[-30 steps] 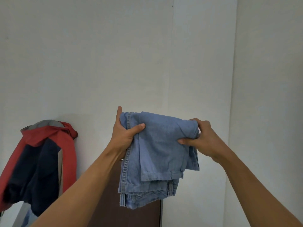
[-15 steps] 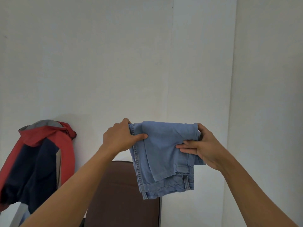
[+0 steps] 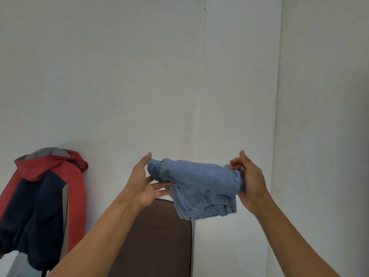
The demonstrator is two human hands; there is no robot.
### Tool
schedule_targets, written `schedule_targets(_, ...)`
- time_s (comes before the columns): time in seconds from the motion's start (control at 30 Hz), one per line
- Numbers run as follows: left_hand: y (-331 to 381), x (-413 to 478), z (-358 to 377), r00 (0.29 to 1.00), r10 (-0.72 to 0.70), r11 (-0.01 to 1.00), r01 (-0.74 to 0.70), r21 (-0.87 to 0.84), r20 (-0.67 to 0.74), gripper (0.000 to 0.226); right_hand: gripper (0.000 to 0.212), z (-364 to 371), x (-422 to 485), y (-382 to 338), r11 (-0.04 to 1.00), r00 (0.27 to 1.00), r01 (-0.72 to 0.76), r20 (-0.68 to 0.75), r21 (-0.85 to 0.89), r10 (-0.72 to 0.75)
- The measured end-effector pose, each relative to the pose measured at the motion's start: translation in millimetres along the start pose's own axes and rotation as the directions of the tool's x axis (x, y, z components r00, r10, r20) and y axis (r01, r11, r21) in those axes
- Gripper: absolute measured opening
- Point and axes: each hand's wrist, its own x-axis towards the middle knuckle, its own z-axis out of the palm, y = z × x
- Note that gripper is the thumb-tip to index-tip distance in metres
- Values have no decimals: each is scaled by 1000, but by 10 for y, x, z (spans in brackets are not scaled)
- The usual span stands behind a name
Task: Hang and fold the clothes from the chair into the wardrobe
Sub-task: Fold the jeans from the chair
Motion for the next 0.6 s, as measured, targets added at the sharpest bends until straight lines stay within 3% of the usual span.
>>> schedule_targets(0.1,-142,40,-94,975,-191,962,209,-176,113,69,37,-45,-2,13,991,991,131,-8,-26,-131)
schedule_targets(0.2,-230,57,-209,909,-313,927,355,-120,274,96,51,-138,-21,17,975,976,199,114,-99,-187)
schedule_targets(0.27,-286,96,-244,907,-327,930,359,-83,265,83,57,-211,-46,45,958,961,234,190,-165,-202)
schedule_targets(0.33,-353,119,-239,936,-284,959,282,41,207,69,59,-284,-78,92,945,952,248,235,-213,-197)
schedule_targets(0.4,-444,159,-242,973,-173,964,136,227,152,85,64,-360,-123,136,914,949,264,254,-307,-188)
schedule_targets(0.47,-523,198,-271,997,17,950,-41,308,81,100,81,-432,-185,194,856,949,274,267,-437,-168)
schedule_targets(0.53,-577,213,-322,983,142,932,-172,320,115,113,107,-473,-260,262,843,967,218,227,-492,-117)
schedule_targets(0.6,-614,201,-376,958,233,910,-275,310,166,122,124,-475,-296,326,887,996,55,87,-459,-17)
